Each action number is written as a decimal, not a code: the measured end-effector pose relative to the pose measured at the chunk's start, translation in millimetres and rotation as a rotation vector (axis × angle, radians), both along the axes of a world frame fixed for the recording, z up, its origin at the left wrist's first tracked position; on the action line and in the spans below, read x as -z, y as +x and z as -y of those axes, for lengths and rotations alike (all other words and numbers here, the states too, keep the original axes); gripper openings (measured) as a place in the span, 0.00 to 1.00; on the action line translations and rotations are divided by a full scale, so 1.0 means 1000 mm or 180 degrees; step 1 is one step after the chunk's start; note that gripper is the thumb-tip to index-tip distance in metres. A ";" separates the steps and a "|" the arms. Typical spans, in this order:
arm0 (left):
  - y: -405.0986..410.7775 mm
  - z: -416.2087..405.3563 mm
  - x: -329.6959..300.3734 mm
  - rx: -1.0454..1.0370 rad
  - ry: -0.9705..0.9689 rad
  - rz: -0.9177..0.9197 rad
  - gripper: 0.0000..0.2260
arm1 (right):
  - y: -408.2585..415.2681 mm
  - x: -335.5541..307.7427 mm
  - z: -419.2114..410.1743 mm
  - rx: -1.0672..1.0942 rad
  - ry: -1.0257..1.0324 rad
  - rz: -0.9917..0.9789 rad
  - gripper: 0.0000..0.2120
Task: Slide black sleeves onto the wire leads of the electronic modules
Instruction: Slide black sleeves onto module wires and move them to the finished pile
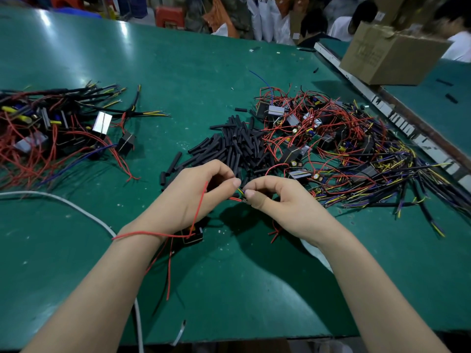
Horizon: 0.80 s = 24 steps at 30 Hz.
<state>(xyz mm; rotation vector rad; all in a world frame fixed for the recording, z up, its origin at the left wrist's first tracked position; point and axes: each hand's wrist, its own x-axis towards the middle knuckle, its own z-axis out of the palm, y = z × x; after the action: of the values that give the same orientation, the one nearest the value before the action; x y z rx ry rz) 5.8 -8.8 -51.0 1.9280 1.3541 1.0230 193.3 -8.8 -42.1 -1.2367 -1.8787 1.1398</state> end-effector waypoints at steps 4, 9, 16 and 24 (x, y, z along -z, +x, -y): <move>0.001 0.001 -0.002 -0.0041 0.0118 0.0042 0.07 | -0.002 0.002 0.000 -0.0042 0.0194 0.0329 0.06; 0.004 0.000 0.000 -0.0069 0.0152 0.0152 0.08 | -0.006 0.006 0.000 0.0175 0.0490 0.0325 0.04; 0.004 -0.007 0.007 -0.0369 0.0057 0.0224 0.08 | -0.012 0.005 0.004 0.0277 0.1019 0.0185 0.04; 0.008 -0.004 0.000 -0.0275 0.0505 0.0034 0.06 | -0.013 0.013 -0.001 0.0382 0.1131 0.0472 0.05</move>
<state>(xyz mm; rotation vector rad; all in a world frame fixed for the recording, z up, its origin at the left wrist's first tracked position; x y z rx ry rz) 13.5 -4.8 -50.9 1.9891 1.3976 1.2135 180.2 -7.8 -55.5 -1.2347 -1.9790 0.6308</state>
